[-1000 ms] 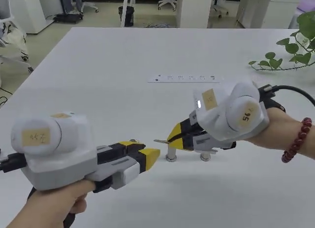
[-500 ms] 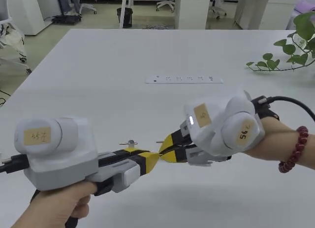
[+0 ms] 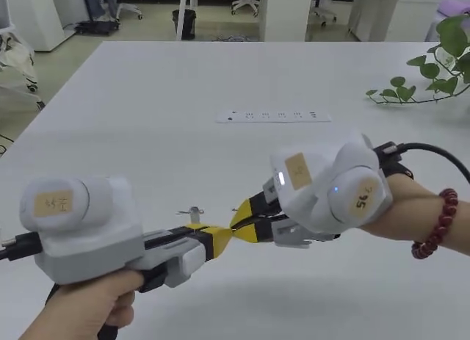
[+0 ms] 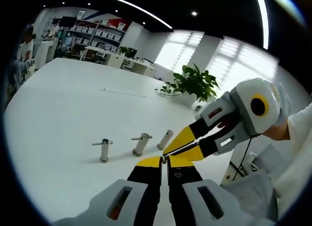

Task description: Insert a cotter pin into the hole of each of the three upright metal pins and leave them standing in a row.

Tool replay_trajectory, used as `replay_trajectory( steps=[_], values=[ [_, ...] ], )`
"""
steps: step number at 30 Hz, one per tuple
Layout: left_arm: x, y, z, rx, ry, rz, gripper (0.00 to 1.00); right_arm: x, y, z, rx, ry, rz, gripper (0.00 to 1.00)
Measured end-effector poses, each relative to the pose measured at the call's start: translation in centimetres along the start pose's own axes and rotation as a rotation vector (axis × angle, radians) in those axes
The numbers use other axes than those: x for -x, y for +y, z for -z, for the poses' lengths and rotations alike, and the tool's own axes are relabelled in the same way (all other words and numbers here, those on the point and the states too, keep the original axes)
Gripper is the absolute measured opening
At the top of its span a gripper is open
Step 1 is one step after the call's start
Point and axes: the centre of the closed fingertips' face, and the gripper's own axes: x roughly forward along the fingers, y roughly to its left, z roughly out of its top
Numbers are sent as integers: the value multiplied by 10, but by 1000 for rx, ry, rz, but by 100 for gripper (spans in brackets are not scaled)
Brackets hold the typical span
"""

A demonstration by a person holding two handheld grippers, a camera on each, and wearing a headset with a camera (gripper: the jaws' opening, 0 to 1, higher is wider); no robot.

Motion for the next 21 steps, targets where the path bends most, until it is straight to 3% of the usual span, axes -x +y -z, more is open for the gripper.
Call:
replay_trajectory(
  steps=[4, 12, 21],
  values=[
    [0, 0, 0, 38, -9, 4, 2, 0, 0, 0, -3, 1, 2, 2],
    [-1, 0, 0, 46, -10, 5, 2, -1, 2, 1, -1, -2, 5, 2],
    [-1, -1, 0, -26, -8, 9, 1, -2, 3, 1, -31, -12, 7, 3]
  ],
)
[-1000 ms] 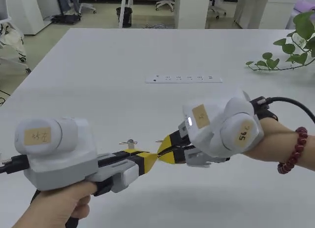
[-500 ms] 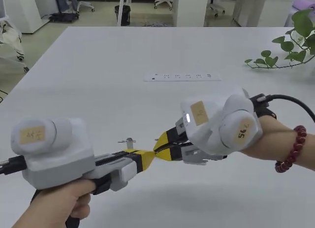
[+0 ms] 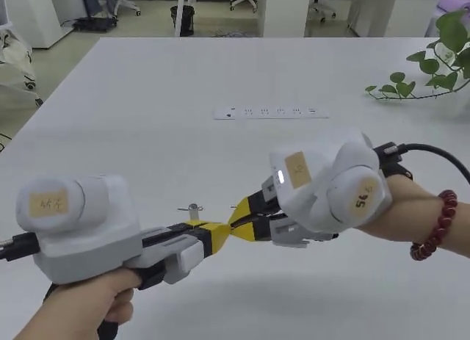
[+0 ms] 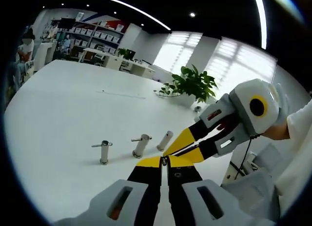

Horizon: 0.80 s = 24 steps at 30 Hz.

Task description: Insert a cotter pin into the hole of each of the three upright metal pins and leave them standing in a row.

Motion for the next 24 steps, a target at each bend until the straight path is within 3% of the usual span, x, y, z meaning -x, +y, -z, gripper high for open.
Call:
replay_trajectory(
  steps=[9, 15, 24],
  values=[
    [-1, 0, -3, -76, -4, -2, 0, 0, -1, 1, -71, -21, 9, 4],
    [-1, 2, -4, -93, 0, -1, 0, 0, -1, 3, -108, -32, 16, 5],
    [1, -7, 4, -202, 42, 40, 0, 8, 2, 10, -278, -80, -40, 12]
  ],
)
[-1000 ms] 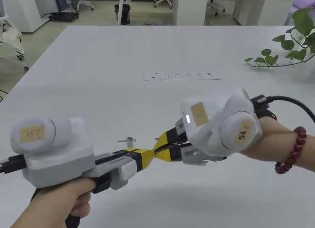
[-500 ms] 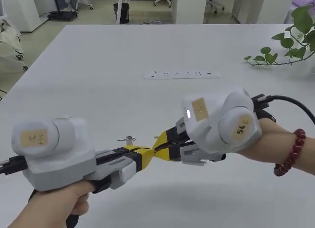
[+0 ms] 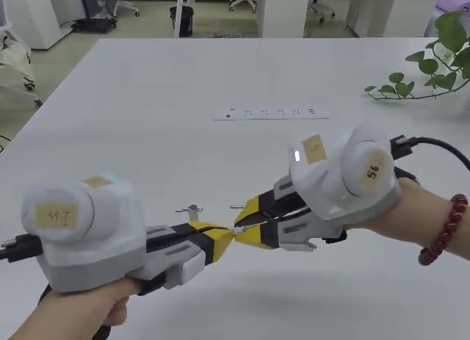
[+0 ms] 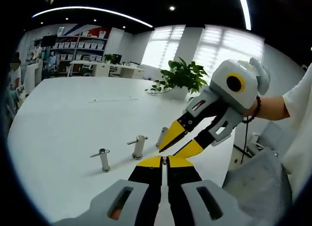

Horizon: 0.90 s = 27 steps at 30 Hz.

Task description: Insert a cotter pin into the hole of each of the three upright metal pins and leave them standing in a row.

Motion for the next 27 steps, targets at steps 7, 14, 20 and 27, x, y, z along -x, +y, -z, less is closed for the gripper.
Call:
replay_trajectory(
  steps=[7, 14, 20, 27],
  values=[
    [3, -11, 4, -76, 14, 63, 0, 9, 13, 1, -161, -61, -109, 14],
    [4, -27, 3, -148, 17, 147, 0, 19, 26, 3, -259, -105, -213, 15],
    [5, -40, 3, -186, 15, 216, 0, 25, 35, 3, -259, -129, -267, 14],
    [5, -49, 6, -217, 30, 261, 0, 26, 50, 5, -255, -132, -335, 13]
  ],
)
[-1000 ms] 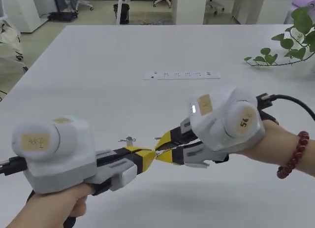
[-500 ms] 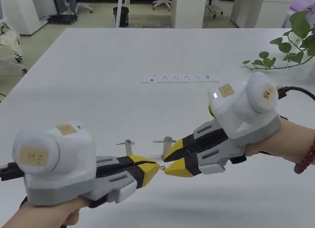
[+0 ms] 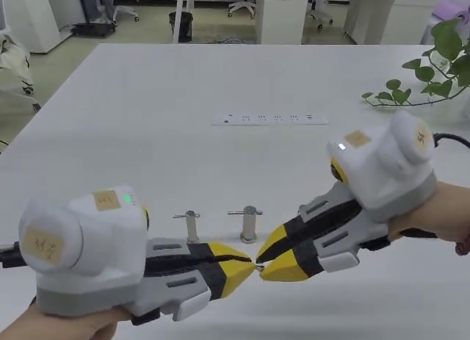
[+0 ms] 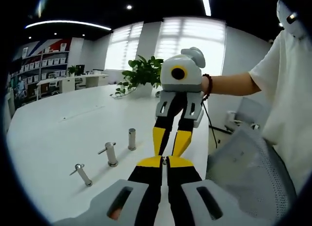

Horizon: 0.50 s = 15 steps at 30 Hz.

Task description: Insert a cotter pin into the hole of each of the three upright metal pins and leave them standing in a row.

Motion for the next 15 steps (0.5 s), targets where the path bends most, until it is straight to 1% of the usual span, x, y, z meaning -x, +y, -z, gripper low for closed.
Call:
replay_trajectory(
  steps=[7, 15],
  values=[
    [-1, -9, -1, -12, -6, 40, 0, -3, 5, 3, 10, 4, -23, 11],
    [-2, -13, 1, -22, 4, 60, 0, -4, 9, 3, 23, -6, -41, 8]
  ],
)
